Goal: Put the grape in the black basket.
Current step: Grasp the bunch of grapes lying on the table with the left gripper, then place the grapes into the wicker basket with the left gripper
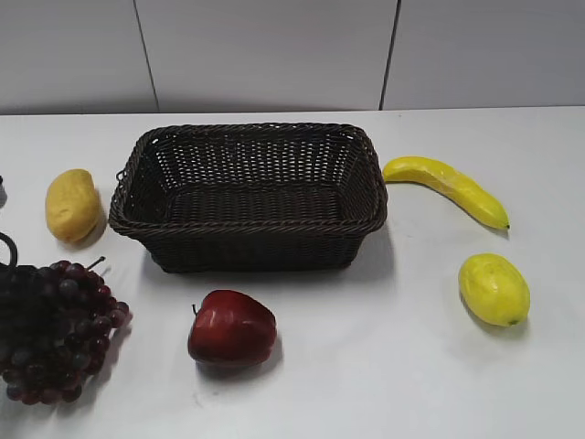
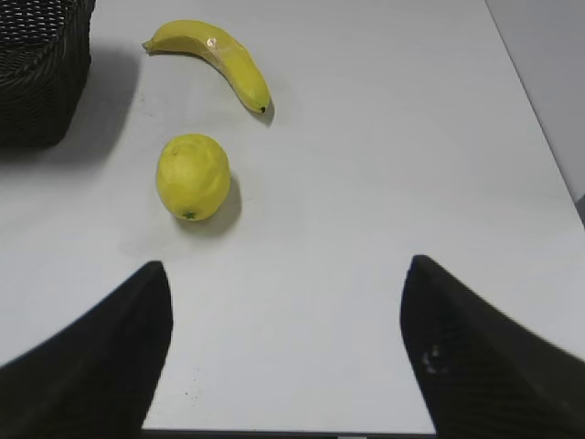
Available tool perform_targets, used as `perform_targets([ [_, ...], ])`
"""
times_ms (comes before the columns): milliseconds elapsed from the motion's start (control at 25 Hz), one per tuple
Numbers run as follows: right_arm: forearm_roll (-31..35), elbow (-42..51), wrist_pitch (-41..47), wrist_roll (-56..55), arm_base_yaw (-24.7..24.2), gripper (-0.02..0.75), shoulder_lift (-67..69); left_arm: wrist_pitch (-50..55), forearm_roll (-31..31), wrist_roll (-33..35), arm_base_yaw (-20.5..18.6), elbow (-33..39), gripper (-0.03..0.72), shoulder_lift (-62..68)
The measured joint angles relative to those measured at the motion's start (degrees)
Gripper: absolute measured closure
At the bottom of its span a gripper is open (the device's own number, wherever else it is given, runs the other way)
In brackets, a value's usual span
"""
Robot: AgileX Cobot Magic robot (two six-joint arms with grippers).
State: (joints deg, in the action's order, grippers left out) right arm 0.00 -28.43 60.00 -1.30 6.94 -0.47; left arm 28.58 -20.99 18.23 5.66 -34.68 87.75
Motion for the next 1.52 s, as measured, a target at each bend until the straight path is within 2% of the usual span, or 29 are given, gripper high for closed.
perform_targets([
  [200,0.0,0.0,0.0,0.0,0.0,0.148,0.0,-1.7,-0.1,0.1,0.2,-1.8,0.044,5.8],
  [280,0.0,0.0,0.0,0.0,0.0,0.148,0.0,-1.9,-0.6,0.1,0.2,-2.7,0.082,7.3],
  [400,0.0,0.0,0.0,0.0,0.0,0.148,0.0,-1.9,-1.9,0.1,0.2,-3.6,0.217,8.1],
  [440,0.0,0.0,0.0,0.0,0.0,0.148,0.0,-1.5,-2.0,0.1,0.2,-3.9,0.299,8.1],
  [480,0.0,0.0,0.0,0.0,0.0,0.148,0.0,-1.0,-2.0,0.1,0.2,-4.1,0.349,8.2],
  [840,0.0,0.0,0.0,0.0,0.0,0.148,0.0,9.6,-2.1,-0.4,0.2,-6.8,0.362,3.4],
  [1160,0.0,0.0,0.0,0.0,0.0,0.148,0.0,16.8,-2.0,-1.8,0.2,-8.2,0.368,-15.7],
  [1320,0.0,0.0,0.0,0.0,0.0,0.148,0.0,18.0,-2.4,-1.9,0.2,-14.4,0.368,-23.9],
  [1520,0.0,0.0,0.0,0.0,0.0,0.148,0.0,18.5,-4.4,-1.9,0.2,-26.0,0.368,-25.9],
])
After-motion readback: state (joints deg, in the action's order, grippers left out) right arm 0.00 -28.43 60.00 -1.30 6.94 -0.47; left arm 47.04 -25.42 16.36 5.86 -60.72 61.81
